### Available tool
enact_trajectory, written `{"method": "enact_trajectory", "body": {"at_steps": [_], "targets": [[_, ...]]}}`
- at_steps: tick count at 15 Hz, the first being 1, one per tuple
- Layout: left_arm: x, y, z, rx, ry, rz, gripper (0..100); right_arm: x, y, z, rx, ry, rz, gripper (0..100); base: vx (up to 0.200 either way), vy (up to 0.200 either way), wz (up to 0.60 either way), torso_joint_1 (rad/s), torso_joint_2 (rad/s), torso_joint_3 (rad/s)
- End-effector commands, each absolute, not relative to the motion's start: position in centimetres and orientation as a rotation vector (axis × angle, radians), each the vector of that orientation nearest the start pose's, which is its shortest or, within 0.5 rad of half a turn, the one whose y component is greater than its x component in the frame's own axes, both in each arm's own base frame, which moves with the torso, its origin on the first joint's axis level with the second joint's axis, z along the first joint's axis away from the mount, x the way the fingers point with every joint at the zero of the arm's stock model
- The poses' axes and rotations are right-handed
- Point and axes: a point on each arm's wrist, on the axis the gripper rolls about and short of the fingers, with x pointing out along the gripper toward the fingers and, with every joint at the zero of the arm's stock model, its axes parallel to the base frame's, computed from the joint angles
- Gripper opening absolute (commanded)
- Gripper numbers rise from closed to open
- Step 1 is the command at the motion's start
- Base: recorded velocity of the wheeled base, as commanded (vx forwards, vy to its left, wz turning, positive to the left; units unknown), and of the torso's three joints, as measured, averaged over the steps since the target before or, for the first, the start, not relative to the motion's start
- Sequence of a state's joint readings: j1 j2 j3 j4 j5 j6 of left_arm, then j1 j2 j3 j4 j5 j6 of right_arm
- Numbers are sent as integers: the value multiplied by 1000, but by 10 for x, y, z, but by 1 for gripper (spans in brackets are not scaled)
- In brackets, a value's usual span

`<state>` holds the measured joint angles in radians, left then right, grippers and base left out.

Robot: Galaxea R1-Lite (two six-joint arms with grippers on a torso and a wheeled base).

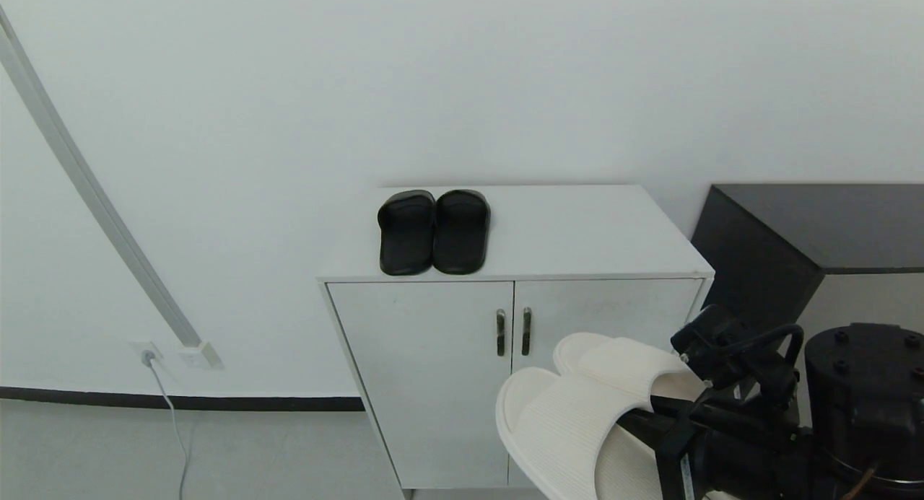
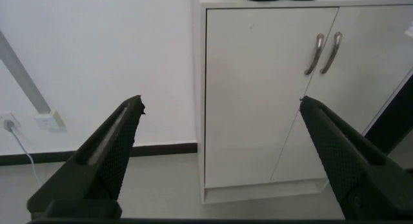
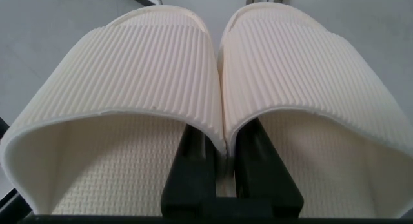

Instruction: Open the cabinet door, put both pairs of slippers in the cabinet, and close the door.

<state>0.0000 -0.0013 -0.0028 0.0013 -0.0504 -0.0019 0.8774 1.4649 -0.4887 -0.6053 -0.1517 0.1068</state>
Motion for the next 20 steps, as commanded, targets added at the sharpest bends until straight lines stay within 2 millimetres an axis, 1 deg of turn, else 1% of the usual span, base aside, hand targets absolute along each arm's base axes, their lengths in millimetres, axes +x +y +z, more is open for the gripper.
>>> {"method": "enact_trajectory", "body": {"at_steps": [1,11,16,18,20], "targets": [[-23,-1,76,-3,-1,-51,100,147,172,156,-93,380,698,0,0,0,0,-227,554,315],[-23,-1,76,-1,-1,-51,100,147,171,153,-100,387,696,0,0,0,0,-199,522,318],[-23,-1,76,0,0,-51,100,146,170,153,-100,387,696,0,0,0,0,-148,483,326],[-20,-1,77,-1,43,-57,100,146,171,152,-102,391,697,0,0,0,0,-120,464,344],[-19,-1,78,4,50,-78,100,145,170,152,-101,388,697,0,0,0,0,-107,452,344]]}}
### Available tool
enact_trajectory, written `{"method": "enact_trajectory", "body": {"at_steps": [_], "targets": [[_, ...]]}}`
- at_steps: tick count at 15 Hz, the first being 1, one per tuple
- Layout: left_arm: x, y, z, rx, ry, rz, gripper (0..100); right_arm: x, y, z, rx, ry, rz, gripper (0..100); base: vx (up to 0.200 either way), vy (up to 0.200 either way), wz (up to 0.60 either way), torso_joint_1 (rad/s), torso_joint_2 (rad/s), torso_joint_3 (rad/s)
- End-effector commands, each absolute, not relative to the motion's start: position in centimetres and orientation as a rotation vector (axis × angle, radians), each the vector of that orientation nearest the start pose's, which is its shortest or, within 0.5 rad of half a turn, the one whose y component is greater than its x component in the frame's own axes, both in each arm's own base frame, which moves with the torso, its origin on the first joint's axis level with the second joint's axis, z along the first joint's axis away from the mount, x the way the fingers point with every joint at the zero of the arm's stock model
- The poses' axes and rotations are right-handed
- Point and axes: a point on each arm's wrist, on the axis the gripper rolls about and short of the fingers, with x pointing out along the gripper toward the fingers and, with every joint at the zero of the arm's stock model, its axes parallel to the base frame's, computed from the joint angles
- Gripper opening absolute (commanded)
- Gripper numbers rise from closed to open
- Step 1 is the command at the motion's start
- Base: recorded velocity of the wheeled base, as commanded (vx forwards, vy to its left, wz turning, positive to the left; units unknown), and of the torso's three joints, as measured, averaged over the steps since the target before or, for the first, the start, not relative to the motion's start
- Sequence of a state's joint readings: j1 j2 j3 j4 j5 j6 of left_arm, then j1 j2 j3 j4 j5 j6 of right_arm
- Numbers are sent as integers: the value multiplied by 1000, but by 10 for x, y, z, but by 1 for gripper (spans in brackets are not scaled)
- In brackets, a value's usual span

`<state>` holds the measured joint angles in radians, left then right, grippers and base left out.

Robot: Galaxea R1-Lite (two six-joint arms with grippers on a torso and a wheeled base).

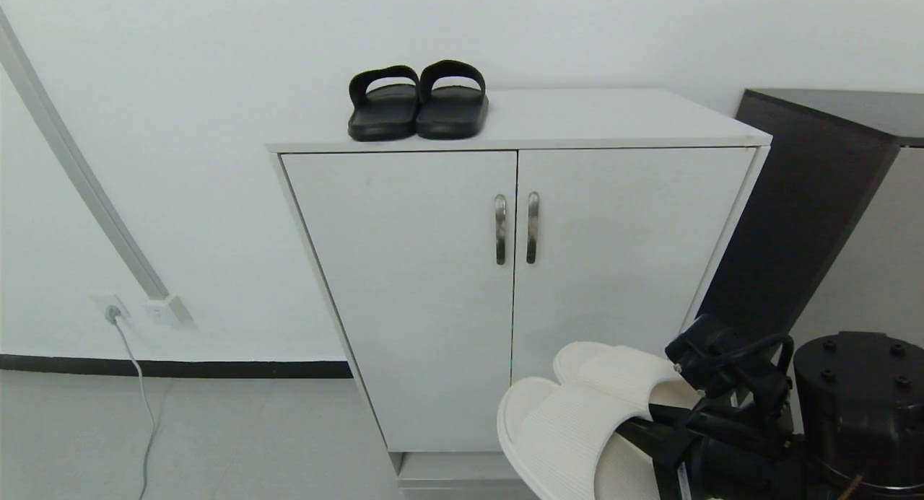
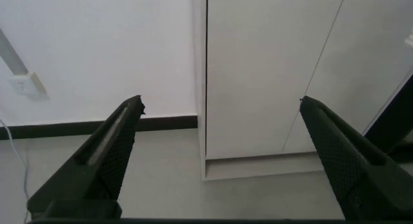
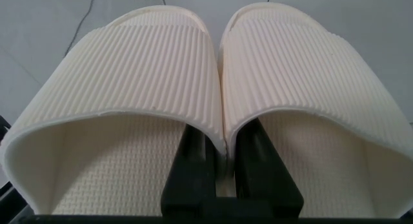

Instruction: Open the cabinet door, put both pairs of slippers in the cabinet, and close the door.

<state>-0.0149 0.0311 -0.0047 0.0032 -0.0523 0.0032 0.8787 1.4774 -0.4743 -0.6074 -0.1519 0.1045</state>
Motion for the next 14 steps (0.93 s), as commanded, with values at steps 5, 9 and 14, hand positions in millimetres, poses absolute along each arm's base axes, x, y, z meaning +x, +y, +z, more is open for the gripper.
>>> {"method": "enact_trajectory", "body": {"at_steps": [5,9,14], "targets": [[-27,0,108,-4,-57,-69,100,145,170,152,-97,381,695,0,0,0,0,-53,446,381],[-17,-2,164,-81,15,-210,100,144,168,154,-97,369,688,0,0,0,0,-4,233,228],[42,-12,187,-74,137,-417,100,142,166,158,-87,353,694,0,0,0,0,-1,10,9]]}}
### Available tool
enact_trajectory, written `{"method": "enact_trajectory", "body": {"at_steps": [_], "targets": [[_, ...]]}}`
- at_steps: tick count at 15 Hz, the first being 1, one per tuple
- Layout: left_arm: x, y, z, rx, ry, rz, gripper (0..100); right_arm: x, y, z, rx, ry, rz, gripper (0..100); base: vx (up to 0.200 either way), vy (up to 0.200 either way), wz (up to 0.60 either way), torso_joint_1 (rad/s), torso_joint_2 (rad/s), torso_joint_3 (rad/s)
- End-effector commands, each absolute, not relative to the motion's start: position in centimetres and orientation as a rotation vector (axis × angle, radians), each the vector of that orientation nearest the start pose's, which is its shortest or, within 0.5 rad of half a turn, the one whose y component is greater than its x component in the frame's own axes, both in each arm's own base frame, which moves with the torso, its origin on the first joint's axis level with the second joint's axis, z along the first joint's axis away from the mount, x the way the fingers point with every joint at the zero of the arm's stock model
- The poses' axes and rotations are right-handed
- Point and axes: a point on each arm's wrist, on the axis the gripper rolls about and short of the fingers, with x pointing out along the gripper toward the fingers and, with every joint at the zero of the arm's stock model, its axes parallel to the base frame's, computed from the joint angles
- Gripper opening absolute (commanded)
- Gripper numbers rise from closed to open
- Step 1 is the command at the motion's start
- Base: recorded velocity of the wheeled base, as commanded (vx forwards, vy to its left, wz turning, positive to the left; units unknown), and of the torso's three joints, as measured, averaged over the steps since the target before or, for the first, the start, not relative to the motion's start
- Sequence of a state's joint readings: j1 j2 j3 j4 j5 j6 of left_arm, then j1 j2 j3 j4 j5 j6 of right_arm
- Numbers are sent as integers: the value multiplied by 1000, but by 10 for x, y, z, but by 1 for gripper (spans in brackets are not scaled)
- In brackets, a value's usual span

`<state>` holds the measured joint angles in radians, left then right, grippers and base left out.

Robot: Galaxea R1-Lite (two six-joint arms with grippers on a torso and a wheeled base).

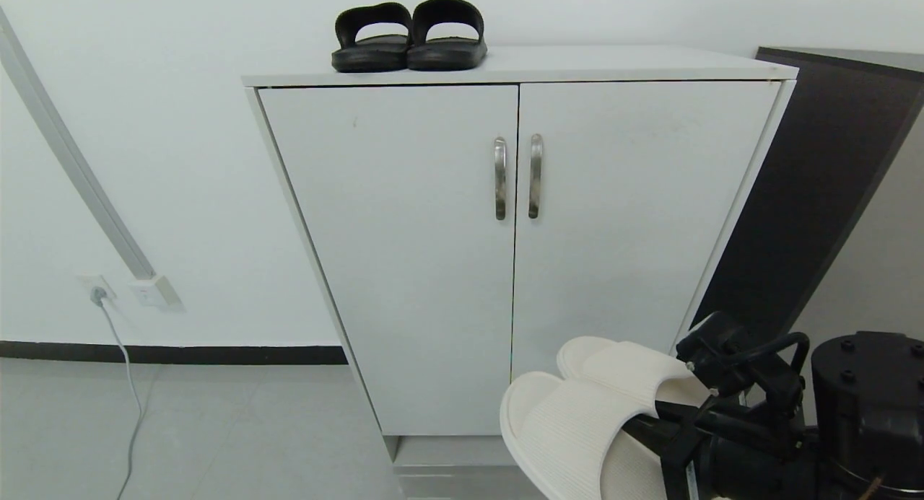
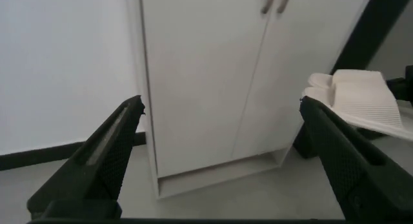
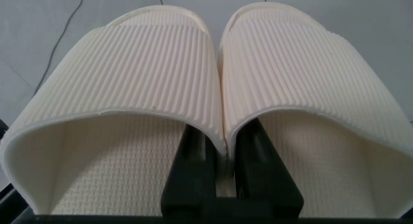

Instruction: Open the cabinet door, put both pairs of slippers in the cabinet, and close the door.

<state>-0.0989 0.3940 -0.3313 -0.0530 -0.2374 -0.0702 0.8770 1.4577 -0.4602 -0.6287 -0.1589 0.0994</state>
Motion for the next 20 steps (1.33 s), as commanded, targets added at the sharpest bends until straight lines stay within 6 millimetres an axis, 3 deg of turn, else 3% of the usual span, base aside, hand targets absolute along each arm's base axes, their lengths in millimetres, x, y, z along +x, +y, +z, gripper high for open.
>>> {"method": "enact_trajectory", "body": {"at_steps": [1,4,6,10,11,12,16,20], "targets": [[55,-14,190,-73,145,-448,100,141,165,159,-85,349,697,0,0,0,0,0,0,0],[116,-33,214,-69,119,-573,100,141,165,159,-82,350,703,0,0,0,0,0,0,0],[140,-56,228,-69,93,-687,100,142,167,157,-85,357,704,0,0,0,0,0,0,0],[168,-105,260,-106,67,-868,100,142,166,159,-82,351,700,0,0,0,0,0,0,0],[169,-106,260,-106,68,-871,100,142,166,159,-83,351,702,0,0,0,0,0,0,0],[180,-128,267,-106,69,-935,100,142,167,158,-83,352,702,0,0,0,0,0,0,0],[205,-174,260,-96,122,-1010,100,142,166,158,-84,353,698,0,0,0,0,0,0,0],[238,-201,273,-141,108,-1017,100,143,167,156,-92,362,696,0,0,0,0,0,0,0]]}}
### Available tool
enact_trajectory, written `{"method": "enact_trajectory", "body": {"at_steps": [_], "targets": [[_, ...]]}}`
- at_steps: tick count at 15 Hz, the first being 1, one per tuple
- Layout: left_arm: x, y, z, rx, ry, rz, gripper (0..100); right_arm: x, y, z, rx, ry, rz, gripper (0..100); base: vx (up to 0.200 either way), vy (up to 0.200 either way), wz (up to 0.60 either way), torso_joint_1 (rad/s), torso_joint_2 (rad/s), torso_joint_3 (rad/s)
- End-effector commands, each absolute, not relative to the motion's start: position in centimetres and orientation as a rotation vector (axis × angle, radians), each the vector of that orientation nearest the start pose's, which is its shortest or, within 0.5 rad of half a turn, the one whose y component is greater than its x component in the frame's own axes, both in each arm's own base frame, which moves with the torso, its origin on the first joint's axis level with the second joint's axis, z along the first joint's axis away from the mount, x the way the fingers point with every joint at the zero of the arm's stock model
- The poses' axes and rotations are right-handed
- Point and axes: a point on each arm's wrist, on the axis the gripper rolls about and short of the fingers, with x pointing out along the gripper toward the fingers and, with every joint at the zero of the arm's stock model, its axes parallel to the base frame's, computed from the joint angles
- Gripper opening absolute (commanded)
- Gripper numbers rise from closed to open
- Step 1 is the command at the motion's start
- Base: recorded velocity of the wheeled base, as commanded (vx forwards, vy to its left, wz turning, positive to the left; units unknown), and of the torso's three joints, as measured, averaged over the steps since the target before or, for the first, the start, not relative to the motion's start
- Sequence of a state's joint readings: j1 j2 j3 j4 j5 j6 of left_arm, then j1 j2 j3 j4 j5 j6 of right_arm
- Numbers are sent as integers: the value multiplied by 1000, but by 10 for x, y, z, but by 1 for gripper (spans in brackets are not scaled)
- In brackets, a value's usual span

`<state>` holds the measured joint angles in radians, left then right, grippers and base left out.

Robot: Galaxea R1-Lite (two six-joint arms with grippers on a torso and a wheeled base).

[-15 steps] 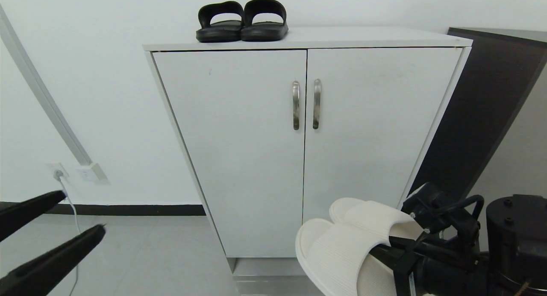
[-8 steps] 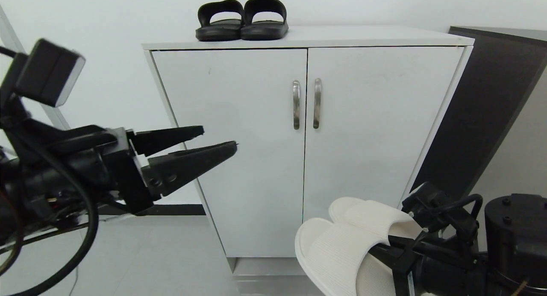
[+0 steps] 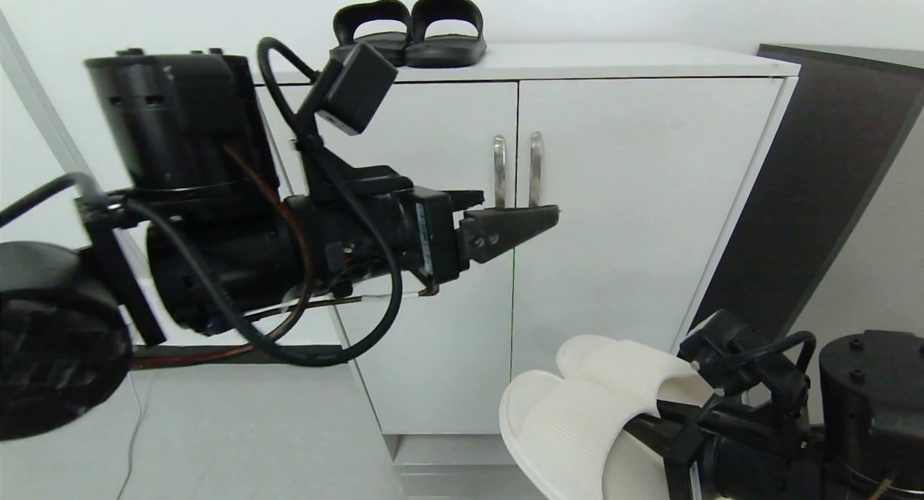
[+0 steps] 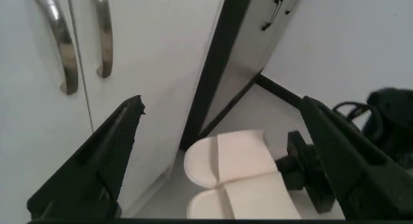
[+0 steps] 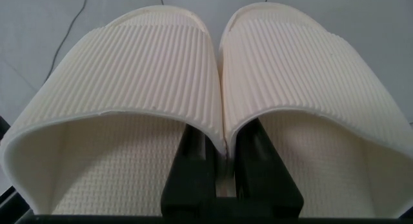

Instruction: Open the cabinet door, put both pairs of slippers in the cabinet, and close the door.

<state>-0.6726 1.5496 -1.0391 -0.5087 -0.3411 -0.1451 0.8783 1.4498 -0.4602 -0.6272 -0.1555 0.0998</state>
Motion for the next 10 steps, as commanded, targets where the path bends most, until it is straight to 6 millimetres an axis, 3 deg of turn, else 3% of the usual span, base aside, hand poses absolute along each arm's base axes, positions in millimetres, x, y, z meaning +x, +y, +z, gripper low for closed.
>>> {"method": "enact_trajectory", "body": {"at_steps": [1,3,6,10], "targets": [[246,-207,273,-159,116,-1024,100,143,167,155,-92,364,699,0,0,0,0,0,0,0],[262,-219,278,-197,135,-1086,100,143,167,155,-93,365,700,0,0,0,0,0,0,0],[287,-213,290,-273,208,-1128,100,143,167,154,-94,368,699,0,0,0,0,0,0,0],[310,-218,284,-281,212,-1112,100,143,166,154,-95,369,697,0,0,0,0,0,0,0]]}}
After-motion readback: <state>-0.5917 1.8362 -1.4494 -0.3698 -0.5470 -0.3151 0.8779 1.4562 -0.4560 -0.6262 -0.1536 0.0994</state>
